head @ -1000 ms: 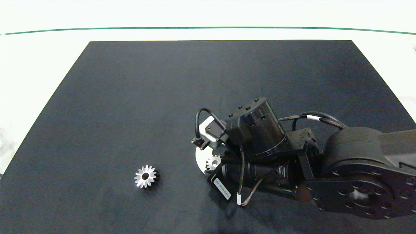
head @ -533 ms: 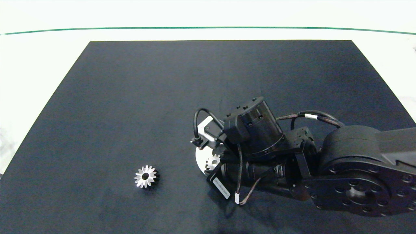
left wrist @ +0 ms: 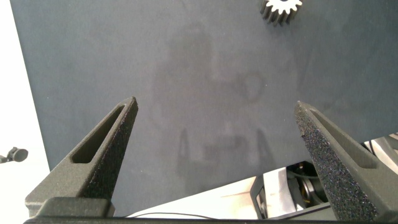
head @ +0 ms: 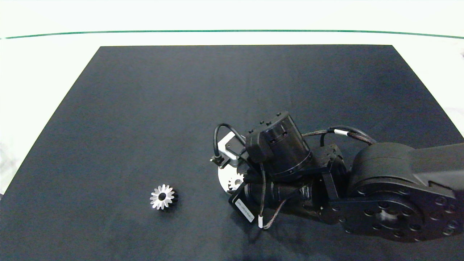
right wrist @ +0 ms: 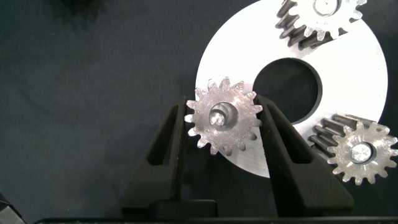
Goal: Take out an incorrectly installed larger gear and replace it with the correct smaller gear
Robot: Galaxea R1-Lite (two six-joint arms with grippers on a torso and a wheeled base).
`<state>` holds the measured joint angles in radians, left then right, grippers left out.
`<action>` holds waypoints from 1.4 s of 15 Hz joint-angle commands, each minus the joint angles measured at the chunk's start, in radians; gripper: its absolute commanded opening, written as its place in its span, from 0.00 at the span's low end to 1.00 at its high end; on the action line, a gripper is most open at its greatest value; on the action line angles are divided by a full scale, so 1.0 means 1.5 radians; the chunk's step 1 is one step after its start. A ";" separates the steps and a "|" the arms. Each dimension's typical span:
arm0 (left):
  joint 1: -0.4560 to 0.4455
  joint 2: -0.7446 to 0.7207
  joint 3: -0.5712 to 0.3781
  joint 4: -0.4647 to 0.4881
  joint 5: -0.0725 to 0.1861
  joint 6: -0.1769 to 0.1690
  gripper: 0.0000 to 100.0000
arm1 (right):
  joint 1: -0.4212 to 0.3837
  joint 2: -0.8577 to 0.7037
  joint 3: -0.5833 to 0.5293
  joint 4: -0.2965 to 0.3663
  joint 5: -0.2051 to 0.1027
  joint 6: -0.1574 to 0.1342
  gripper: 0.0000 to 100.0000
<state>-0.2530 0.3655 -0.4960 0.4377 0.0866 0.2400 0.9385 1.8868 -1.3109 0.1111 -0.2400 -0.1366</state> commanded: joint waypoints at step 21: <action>0.000 -0.013 0.018 -0.001 0.002 0.024 1.00 | -0.003 -0.065 0.045 0.004 -0.034 0.004 1.00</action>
<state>-0.2523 0.3434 -0.4666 0.4328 0.0879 0.2760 0.9409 1.8396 -1.2636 0.1196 -0.2789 -0.1326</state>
